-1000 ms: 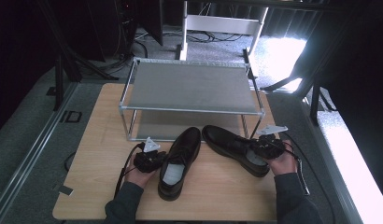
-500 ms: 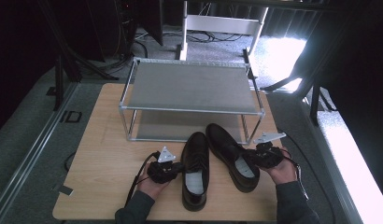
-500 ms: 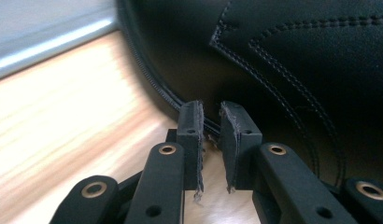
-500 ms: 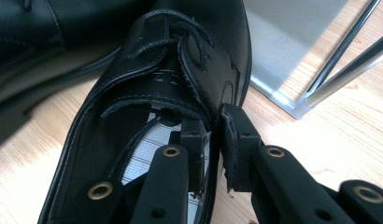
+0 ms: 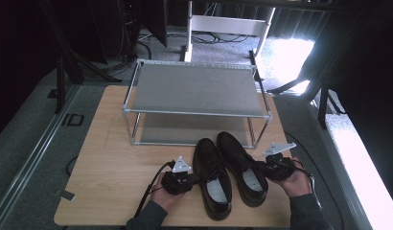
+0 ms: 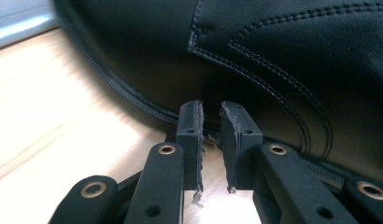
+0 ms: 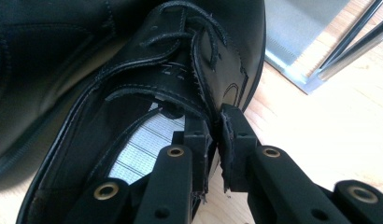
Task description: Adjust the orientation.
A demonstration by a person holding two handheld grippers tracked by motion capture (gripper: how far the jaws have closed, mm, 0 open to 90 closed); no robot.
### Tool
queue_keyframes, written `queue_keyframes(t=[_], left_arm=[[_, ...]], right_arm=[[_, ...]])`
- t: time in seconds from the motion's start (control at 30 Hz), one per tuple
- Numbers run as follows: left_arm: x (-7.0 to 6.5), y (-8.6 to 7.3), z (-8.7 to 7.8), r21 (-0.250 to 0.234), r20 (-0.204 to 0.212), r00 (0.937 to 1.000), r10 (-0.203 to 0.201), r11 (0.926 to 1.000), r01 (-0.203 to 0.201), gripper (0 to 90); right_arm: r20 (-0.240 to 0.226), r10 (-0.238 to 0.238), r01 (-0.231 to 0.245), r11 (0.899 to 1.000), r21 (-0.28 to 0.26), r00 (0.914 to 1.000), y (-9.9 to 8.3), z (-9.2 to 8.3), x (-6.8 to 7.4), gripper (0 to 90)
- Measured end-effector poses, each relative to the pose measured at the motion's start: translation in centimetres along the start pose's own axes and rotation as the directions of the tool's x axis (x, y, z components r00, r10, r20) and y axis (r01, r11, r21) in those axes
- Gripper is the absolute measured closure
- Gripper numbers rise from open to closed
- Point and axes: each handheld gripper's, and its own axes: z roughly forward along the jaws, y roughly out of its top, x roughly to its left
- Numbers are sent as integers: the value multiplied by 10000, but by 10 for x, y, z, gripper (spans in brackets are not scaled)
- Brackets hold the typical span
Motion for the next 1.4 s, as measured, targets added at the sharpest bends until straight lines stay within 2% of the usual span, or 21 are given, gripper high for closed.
queue_keyframes(t=[0.1, 0.13, 0.2, 0.3, 0.4, 0.57, 0.77, 0.9, 1.0, 1.1, 1.17, 1.2, 1.27, 1.33, 1.4], left_arm=[[-12, 3, 8, 93, 435, 9985, 336, 9994, -340, 772], [-12, 3, 8, 93, 435, 9985, 336, 9994, -340, 768], [-22, 7, 15, 92, 596, 9970, 487, 9987, -493, 765], [-25, 10, 19, 64, 758, 9961, 450, 9989, -456, 760], [-28, 13, 23, 77, 810, 9954, 518, 9986, -526, 760], [-34, 13, 29, 140, 962, 9937, 572, 9982, -588, 734], [-43, 19, 39, 132, 1073, 9929, 521, 9985, -538, 734], [-48, 22, 44, 181, 1203, 9912, 562, 9981, -587, 730], [-56, 24, 50, 179, 1235, 9899, 700, 9972, -728, 728], [-55, 23, 48, 170, 1323, 9883, 759, 9967, -788, 720], [-55, 23, 46, 175, 1315, 9879, 823, 9962, -854, 686], [-55, 23, 44, 175, 1182, 9884, 949, 9951, -976, 686], [-52, 23, 36, 26, 948, 9901, 1033, 9946, -1040, 659], [-45, 23, 23, -230, 552, 9931, 1034, 9945, -1022, 640], [-39, 21, 13, -406, 270, 9954, 916, 9951, -904, 632]], right_arm=[[-111, 57, -58, 10000, -72, 9999, -1, 0, -3, 820], [-103, 61, -62, 9999, -82, 9999, -1, 0, -4, 820], [7, 22, -22, 9999, -125, 10000, -2, 0, -6, 822], [29, 19, -19, 9999, -137, 10000, -3, -2, -11, 822], [79, -422, 423, 9989, -186, 9991, -5, -2, -15, 822], [-56, -341, 340, 9992, -232, 9994, -10, -5, -27, 824], [-105, -548, 548, 9985, -25, 9984, -13, -10, -35, 823], [-149, -690, 689, 9976, -77, 9975, -14, -11, -44, 822], [-105, -625, 624, 9980, -99, 9980, -13, -10, -50, 818], [-42, -507, 506, 9986, -161, 9987, -14, -10, -50, 779], [79, -294, 296, 9992, -278, 9995, -17, -11, -48, 718], [79, -294, 296, 9992, -278, 9995, -17, -11, -48, 718], [174, -39, 48, 9988, -494, 9998, -20, -15, -45, 654], [302, 243, -217, 9964, -815, 9992, -25, -25, -41, 590], [448, 419, -371, 9941, -1022, 9981, -27, -34, -36, 571]])
